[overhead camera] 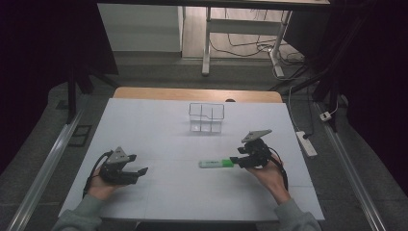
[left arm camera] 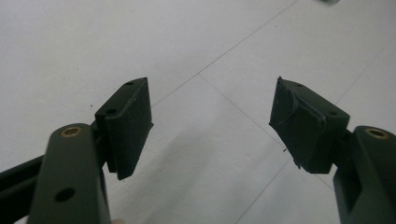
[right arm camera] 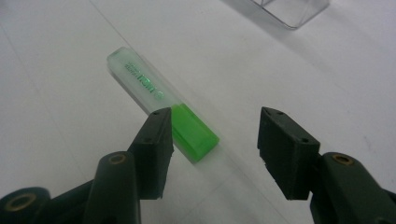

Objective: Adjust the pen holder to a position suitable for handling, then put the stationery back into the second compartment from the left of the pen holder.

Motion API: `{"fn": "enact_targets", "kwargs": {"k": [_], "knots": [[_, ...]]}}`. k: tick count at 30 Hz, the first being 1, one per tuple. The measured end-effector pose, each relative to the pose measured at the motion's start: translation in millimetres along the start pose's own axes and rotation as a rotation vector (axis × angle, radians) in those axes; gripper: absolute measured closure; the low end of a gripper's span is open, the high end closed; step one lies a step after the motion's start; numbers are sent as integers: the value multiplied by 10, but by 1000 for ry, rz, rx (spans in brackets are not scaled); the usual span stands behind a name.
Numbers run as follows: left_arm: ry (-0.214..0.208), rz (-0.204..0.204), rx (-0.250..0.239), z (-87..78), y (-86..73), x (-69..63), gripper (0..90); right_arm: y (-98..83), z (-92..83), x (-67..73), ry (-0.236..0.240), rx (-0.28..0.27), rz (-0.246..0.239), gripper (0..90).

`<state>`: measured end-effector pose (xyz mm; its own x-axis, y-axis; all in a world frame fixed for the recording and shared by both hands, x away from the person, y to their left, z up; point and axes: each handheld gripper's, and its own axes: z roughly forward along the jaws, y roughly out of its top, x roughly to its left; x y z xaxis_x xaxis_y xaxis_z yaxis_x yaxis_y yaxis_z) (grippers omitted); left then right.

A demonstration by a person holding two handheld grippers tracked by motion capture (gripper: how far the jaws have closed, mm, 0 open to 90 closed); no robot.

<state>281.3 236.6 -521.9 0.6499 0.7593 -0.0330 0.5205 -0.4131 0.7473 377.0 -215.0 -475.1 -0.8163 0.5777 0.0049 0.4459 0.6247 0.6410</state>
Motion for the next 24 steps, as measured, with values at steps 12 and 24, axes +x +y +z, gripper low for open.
{"fn": "enact_targets", "kwargs": {"k": [12, 24], "knots": [[-4, 2, 3, 2, 0, 5, 291, 124, 139, 40, 44, 73, -115, 347], [-7, 4, 7, 8, 0, 1, 291, 190, 267, 36, 82, 137, -211, 319]]}}
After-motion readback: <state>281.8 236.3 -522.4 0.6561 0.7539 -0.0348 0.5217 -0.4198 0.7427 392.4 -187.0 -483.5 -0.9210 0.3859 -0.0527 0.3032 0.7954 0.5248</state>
